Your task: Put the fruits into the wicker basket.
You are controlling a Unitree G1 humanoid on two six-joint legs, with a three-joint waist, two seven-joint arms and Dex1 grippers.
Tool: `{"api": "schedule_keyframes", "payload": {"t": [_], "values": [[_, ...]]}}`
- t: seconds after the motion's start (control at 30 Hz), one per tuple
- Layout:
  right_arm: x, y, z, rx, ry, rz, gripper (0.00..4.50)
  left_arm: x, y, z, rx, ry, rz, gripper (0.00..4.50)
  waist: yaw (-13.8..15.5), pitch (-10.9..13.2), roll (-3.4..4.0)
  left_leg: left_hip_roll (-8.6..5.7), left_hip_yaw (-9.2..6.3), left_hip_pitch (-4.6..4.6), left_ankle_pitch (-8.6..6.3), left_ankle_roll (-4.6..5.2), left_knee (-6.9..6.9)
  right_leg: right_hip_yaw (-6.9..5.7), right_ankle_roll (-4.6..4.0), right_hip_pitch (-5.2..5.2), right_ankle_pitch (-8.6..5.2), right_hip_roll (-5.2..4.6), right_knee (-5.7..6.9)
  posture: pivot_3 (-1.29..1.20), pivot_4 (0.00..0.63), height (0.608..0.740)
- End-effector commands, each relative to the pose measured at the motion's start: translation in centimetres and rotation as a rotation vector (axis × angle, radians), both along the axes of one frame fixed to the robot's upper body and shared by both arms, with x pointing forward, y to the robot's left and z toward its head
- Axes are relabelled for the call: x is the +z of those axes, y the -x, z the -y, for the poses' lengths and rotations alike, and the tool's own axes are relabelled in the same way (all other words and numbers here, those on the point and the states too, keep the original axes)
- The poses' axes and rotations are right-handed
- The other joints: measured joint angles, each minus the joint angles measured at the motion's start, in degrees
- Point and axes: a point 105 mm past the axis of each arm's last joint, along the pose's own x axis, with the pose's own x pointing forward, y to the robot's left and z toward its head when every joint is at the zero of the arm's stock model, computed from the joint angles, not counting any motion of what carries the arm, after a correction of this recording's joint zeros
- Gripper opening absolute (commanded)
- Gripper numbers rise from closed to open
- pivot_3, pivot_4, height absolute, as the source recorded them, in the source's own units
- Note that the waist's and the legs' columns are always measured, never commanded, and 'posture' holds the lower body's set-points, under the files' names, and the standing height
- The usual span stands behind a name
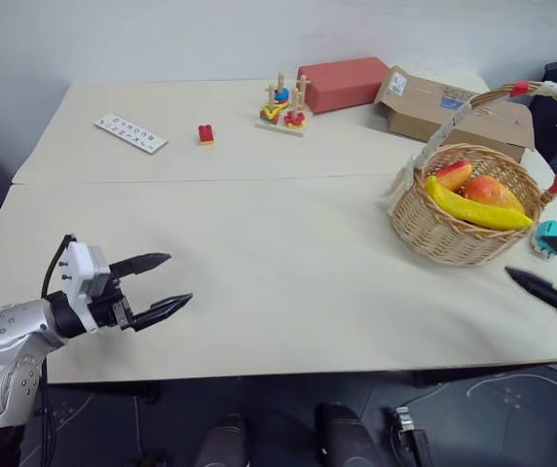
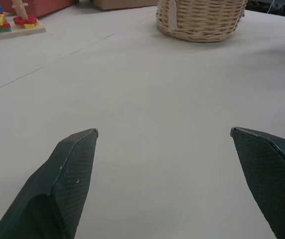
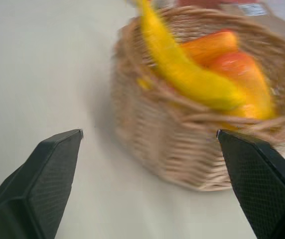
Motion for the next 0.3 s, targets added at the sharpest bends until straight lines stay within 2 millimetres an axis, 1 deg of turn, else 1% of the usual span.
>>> {"api": "schedule_keyframes", "payload": {"t": [0.03, 0.1, 0.13, 0.2, 0.3], "values": [[-3.0, 2.1, -4.1, 0.281, 0.122, -0.031, 4.48, -0.4, 0.3, -0.1, 0.038, -0.100, 0.094, 4.50, 0.1, 0.0, 0.00, 0.13, -0.01, 0.23, -0.13, 0.09, -0.05, -0.03, -0.05, 0.20, -0.03, 0.01, -0.02, 0.00, 0.150, 0.740], [-5.0, 2.9, -5.6, 0.390, 0.154, -0.052, 4.48, -1.4, 0.9, 0.1, 0.026, -0.152, 0.094, 4.50, 0.2, 0.0, 0.00, 0.28, -0.01, 0.30, -0.22, 0.13, -0.05, -0.04, -0.09, 0.26, -0.05, 0.01, -0.02, 0.00, 0.150, 0.740], [-5.6, 2.9, -6.0, 0.411, 0.152, -0.054, 4.48, -1.9, 1.2, 0.2, 0.017, -0.175, 0.090, 4.50, 0.2, 0.0, 0.00, 0.28, 0.00, 0.30, -0.21, 0.11, -0.03, -0.03, -0.09, 0.26, -0.05, 0.00, -0.02, 0.00, 0.150, 0.740], [-6.2, 2.2, -6.6, 0.416, 0.135, -0.035, 4.48, -2.7, 1.7, 0.4, 0.011, -0.190, 0.084, 4.50, 0.2, 0.0, 0.00, 0.23, 0.02, 0.31, -0.20, 0.05, 0.00, -0.01, -0.09, 0.26, -0.05, -0.06, 0.00, 0.00, 0.150, 0.740], [-6.7, 1.1, -7.0, 0.393, 0.114, -0.003, 4.48, -3.1, 2.0, 1.0, -0.001, -0.185, 0.085, 4.50, 0.2, 0.0, 0.00, 0.18, 0.06, 0.33, -0.23, 0.07, 0.06, -0.01, -0.11, 0.26, -0.01, -0.16, 0.00, 0.00, 0.150, 0.740]]}}
